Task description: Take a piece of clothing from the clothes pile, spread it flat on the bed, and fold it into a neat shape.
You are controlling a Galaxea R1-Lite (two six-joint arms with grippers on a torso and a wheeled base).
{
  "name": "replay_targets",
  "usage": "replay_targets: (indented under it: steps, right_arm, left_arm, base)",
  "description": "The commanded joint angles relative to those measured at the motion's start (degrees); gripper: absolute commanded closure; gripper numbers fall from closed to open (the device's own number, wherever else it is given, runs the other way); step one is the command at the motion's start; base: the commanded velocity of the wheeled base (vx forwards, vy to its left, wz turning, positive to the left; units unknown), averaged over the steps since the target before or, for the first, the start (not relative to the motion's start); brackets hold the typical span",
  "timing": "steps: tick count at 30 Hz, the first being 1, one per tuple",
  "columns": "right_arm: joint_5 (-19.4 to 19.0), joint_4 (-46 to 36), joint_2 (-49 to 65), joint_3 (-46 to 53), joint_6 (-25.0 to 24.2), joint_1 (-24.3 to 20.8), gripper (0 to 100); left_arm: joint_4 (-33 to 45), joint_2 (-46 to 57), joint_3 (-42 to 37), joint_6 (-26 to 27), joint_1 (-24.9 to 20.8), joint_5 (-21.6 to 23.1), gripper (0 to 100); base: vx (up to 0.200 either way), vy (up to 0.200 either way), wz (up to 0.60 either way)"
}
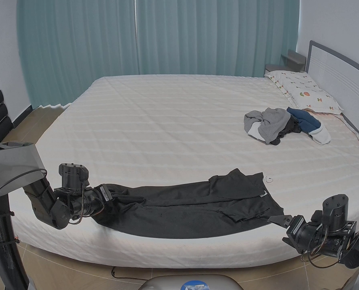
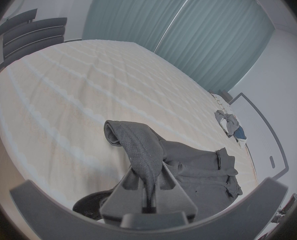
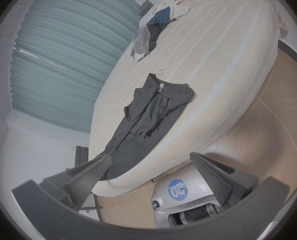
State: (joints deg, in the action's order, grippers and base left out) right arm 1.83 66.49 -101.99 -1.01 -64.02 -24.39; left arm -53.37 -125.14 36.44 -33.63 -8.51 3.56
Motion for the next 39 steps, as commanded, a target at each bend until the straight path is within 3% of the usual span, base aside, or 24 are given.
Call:
replay_targets:
  steps: [1, 5, 15, 25, 39]
  right_arm:
    - [0.02, 0.05, -0.05, 1.01, -0.05, 0.14, 0]
    - [-0.07, 0.05, -0.05, 1.01, -0.05, 0.14, 0]
    - [0.02, -0.04, -0.05, 1.01, -0.14, 0.49, 0]
    - [-0.07, -0.13, -0.23, 1.01, -0.14, 0.40, 0]
    - [-0.16, -0.48, -0.85, 1.01, -0.14, 0.31, 0]
  left_arm:
    - [0.02, 1.83, 0.04, -0.03, -0.63, -0.22, 100]
    - [1.95, 4.29, 0.92, -0.03, -1.77, -1.36, 100]
    - [19.01, 6.92, 11.81, -0.20, -7.84, -5.05, 100]
    - [27.27, 6.40, 18.41, -3.28, -14.78, -7.95, 100]
    - [36.58, 0.42, 30.97, -5.48, -20.32, -8.22, 100]
  base:
    - [0.000, -0.200, 0.00]
    - [0.000, -0.200, 0.00]
    - [0.000, -0.200, 0.00]
    - [0.000, -0.200, 0.00]
    - [0.000, -0.200, 0.00]
